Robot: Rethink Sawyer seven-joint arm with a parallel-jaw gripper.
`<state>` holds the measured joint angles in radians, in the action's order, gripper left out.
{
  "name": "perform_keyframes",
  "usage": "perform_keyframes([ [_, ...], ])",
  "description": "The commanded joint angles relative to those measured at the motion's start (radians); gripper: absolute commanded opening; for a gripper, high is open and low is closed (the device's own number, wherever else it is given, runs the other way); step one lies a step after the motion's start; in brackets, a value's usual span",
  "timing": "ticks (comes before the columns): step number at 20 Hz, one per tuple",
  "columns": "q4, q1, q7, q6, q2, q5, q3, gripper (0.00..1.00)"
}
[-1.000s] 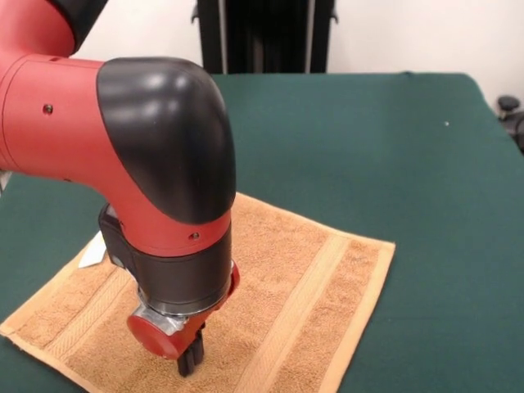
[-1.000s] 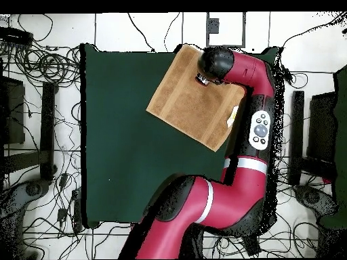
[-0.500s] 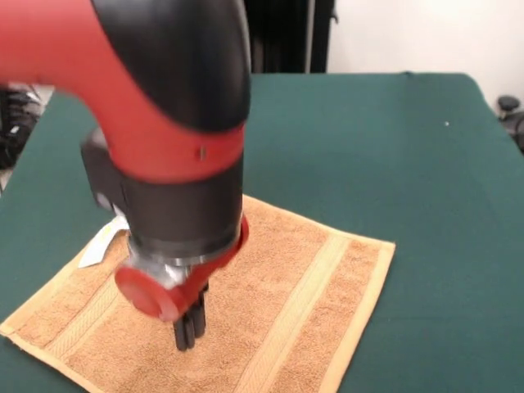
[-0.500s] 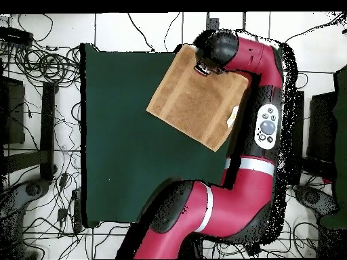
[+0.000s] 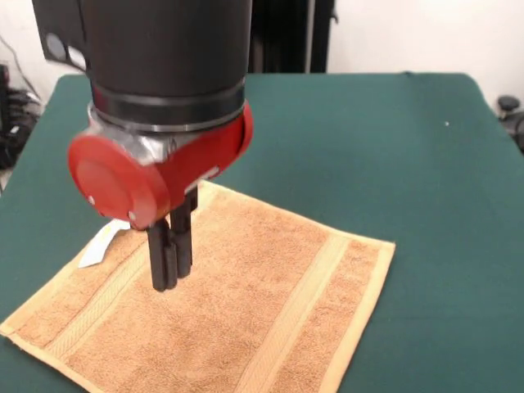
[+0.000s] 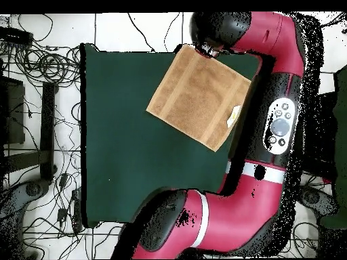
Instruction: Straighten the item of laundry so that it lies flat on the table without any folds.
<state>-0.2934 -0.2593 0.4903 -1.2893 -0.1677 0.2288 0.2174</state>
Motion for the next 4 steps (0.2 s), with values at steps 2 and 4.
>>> perform_keyframes([
  [2,-0.067,0.056,0.298,-0.098,0.030,0.000,0.024,0.00],
  [4,-0.057,0.060,0.303,-0.101,0.036,0.006,0.023,0.00],
])
